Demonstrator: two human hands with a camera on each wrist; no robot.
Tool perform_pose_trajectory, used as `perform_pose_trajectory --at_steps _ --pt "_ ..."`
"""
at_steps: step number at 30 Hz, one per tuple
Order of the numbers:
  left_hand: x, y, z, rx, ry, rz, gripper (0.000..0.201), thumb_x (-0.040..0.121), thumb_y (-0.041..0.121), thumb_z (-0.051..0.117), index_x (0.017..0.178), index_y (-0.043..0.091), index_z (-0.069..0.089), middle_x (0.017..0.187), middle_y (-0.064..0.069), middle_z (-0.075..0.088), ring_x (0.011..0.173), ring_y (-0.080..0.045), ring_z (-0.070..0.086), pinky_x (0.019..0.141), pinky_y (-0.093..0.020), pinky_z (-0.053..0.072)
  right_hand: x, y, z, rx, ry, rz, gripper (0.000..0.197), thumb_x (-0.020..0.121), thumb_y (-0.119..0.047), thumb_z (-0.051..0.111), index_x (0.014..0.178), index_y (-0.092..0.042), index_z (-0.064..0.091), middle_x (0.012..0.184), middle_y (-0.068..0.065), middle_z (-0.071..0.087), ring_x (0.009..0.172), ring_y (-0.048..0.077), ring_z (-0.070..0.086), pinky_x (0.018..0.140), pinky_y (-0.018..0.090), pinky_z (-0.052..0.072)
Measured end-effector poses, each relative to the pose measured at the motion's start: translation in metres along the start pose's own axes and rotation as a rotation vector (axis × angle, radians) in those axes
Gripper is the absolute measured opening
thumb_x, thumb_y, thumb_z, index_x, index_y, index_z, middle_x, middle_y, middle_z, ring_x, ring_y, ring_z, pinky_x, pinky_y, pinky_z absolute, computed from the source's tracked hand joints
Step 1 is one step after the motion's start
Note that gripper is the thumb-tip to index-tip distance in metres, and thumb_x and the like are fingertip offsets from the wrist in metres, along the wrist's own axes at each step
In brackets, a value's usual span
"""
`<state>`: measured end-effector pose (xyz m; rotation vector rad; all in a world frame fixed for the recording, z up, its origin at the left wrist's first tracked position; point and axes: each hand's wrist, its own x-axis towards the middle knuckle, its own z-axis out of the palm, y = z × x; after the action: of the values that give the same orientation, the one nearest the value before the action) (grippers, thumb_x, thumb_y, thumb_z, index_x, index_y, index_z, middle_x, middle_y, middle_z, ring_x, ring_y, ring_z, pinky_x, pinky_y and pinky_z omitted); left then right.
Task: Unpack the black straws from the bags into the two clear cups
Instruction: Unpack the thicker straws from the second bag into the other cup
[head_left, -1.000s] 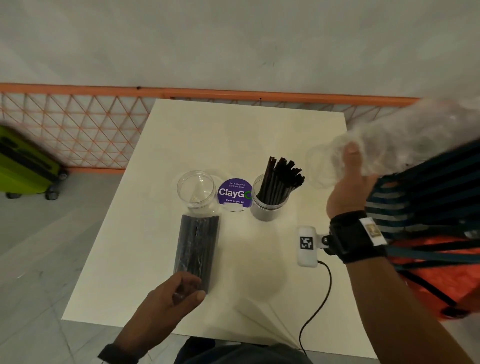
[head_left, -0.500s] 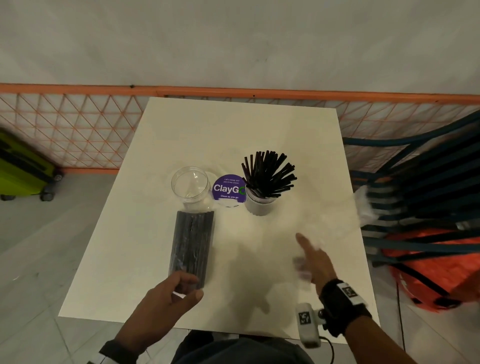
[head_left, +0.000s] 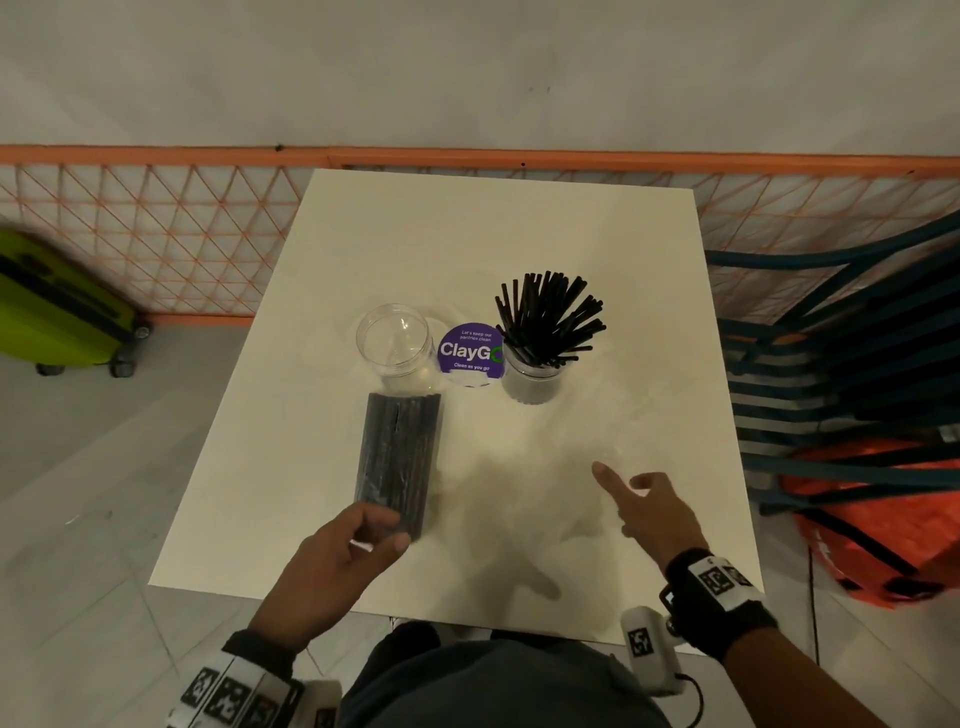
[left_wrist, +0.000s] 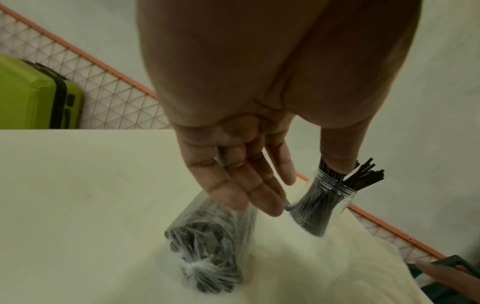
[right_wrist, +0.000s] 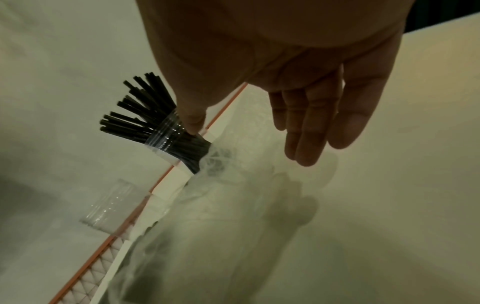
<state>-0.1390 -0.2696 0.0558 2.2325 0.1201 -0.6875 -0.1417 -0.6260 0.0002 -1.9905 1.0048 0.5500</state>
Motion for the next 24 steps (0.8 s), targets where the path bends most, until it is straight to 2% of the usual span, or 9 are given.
perform_pose_trajectory --at_steps 3,6,8,11,14,16,19,21,24 --pt "0.009 -0.003 -0.009 0.035 0.065 -0.002 0.02 0.087 0.047 0.067 0.103 0.035 0.062 0.099 0.01 0.072 0.081 -0.006 0.069 0.072 -0.023 0.049 -0.013 -0.006 -0.004 -0.042 0.015 -0.147 0.058 0.075 -0.072 0.061 0.108 -0.026 0.052 0.087 -0.005 0.068 0.083 0.02 0.068 0.086 0.044 0.053" --pt "0.025 -0.015 -0.015 0.078 0.13 -0.052 0.026 0.087 0.048 0.067 0.106 0.033 0.059 0.102 0.01 0.069 0.079 -0.007 0.07 0.071 -0.026 0.048 -0.031 -0.019 0.004 -0.047 -0.106 -0.322 0.03 0.083 -0.053 0.068 0.097 -0.029 0.059 0.086 -0.007 0.07 0.072 0.01 0.069 0.073 0.031 0.052" --pt "0.038 -0.028 -0.016 0.088 0.174 -0.113 0.041 0.084 0.052 0.068 0.116 0.029 0.054 0.11 0.003 0.067 0.085 -0.015 0.069 0.078 -0.033 0.051 -0.042 -0.031 0.017 -0.125 -0.197 -0.411 0.025 0.084 -0.052 0.068 0.095 -0.032 0.058 0.086 -0.009 0.07 0.07 0.005 0.068 0.067 0.024 0.048" --pt "0.06 -0.051 -0.011 0.058 0.152 -0.224 0.071 0.081 0.054 0.071 0.136 0.021 0.042 0.126 -0.01 0.063 0.108 -0.028 0.065 0.093 -0.041 0.049 -0.05 -0.048 0.046 -0.242 -0.29 -0.49 0.028 0.085 -0.053 0.066 0.1 -0.031 0.057 0.089 -0.011 0.067 0.079 0.007 0.064 0.068 0.022 0.045" --pt "0.078 -0.071 -0.002 -0.123 0.009 -0.304 0.084 0.078 0.05 0.076 0.143 0.017 0.034 0.119 -0.012 0.065 0.109 -0.031 0.063 0.095 -0.044 0.052 -0.049 -0.066 0.088 -0.303 -0.437 -0.462 0.037 0.086 -0.051 0.067 0.111 -0.027 0.058 0.096 -0.007 0.069 0.084 0.013 0.068 0.075 0.03 0.055" --pt "0.085 -0.08 0.005 -0.293 -0.06 -0.317 0.079 0.08 0.037 0.08 0.141 0.015 0.035 0.109 -0.011 0.067 0.096 -0.026 0.065 0.078 -0.041 0.056 -0.047 -0.075 0.117 -0.293 -0.552 -0.354 0.05 0.087 -0.046 0.068 0.127 -0.02 0.052 0.107 0.001 0.07 0.091 0.018 0.07 0.078 0.032 0.057" --pt "0.088 -0.086 0.009 -0.394 -0.153 -0.29 0.065 0.082 0.023 0.079 0.135 0.01 0.044 0.105 -0.016 0.07 0.075 -0.021 0.063 0.056 -0.031 0.047 -0.052 -0.084 0.151 -0.228 -0.654 -0.232 0.066 0.087 -0.038 0.071 0.141 -0.013 0.04 0.117 0.007 0.067 0.096 0.022 0.068 0.082 0.037 0.058" --pt "0.086 -0.085 0.006 -0.436 -0.21 -0.269 0.058 0.083 0.03 0.078 0.13 0.012 0.05 0.107 -0.016 0.072 0.073 -0.02 0.065 0.055 -0.03 0.046 -0.06 -0.089 0.165 -0.175 -0.657 -0.226 0.053 0.088 -0.036 0.071 0.131 -0.015 0.049 0.105 0.003 0.068 0.089 0.018 0.066 0.087 0.041 0.057" --pt "0.076 -0.077 -0.012 -0.527 -0.284 -0.217 0.055 0.083 0.054 0.07 0.119 0.015 0.061 0.1 -0.005 0.074 0.076 -0.017 0.064 0.065 -0.032 0.048 -0.078 -0.093 0.168 0.019 -0.59 -0.211 0.042 0.088 -0.036 0.071 0.123 -0.021 0.051 0.102 0.004 0.067 0.084 0.018 0.065 0.08 0.036 0.055"
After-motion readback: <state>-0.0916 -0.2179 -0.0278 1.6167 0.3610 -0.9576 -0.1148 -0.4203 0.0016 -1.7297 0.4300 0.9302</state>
